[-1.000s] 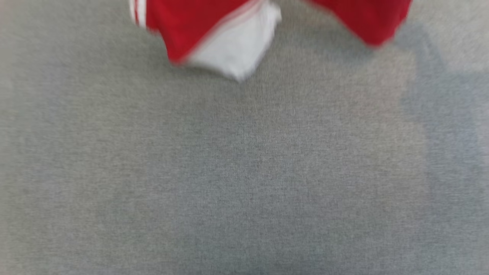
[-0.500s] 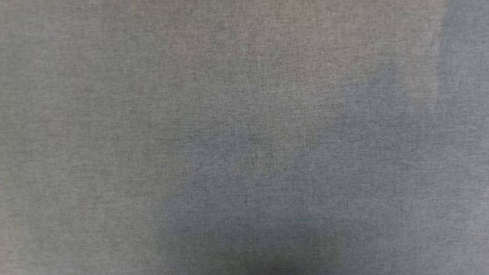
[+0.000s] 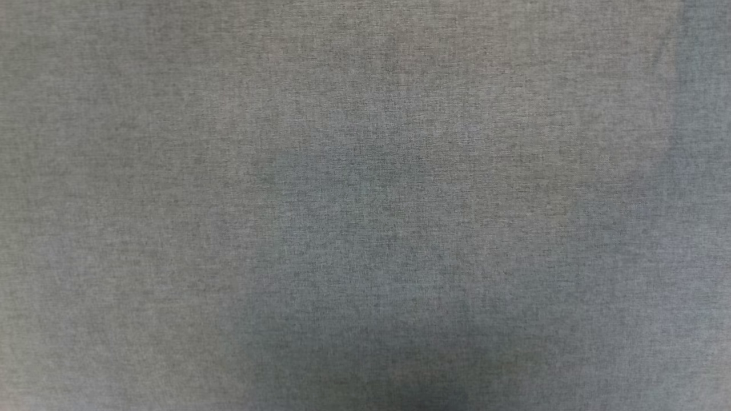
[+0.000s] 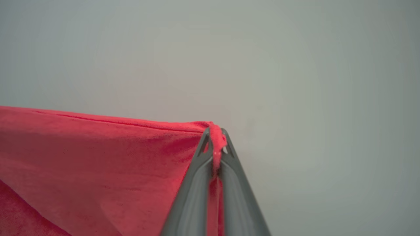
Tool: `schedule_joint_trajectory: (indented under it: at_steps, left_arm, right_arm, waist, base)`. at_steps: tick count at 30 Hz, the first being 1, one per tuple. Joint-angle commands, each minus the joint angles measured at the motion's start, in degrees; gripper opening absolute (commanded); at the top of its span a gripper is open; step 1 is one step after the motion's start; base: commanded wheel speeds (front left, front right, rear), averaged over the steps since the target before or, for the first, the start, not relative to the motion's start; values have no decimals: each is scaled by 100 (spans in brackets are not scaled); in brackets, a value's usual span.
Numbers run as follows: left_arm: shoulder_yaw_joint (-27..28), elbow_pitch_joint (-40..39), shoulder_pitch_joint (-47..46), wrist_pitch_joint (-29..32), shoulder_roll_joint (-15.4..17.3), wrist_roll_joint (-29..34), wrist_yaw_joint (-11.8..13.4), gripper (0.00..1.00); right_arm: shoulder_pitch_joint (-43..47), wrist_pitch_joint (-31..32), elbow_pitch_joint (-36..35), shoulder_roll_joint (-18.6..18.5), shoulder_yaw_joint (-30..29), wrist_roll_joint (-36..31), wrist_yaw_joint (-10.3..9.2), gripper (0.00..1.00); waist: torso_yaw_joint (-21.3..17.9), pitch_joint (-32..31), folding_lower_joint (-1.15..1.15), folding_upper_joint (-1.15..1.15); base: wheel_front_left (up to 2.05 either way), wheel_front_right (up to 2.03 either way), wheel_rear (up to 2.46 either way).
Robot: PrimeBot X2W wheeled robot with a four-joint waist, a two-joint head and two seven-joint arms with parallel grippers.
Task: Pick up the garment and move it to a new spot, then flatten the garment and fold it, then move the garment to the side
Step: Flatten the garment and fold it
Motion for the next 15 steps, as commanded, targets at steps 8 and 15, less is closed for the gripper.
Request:
schedule_joint_trajectory:
  at_steps: [8,15]
  left_arm:
    - [412,-951,2004,-33,-376,-73,-42,0]
    - [359,-1270,3580,-33,-617,-238,-58,0]
  right_arm:
    - [1094,-294,-111,-251,572,708,-10,0]
    - [2316,-363,-409,-485,1170,1245,-10,0]
  waist:
    - [152,-395,-1,0]
    - [219,-1051,-1,0]
  base:
    - [0,0,0]
    - [0,0,0]
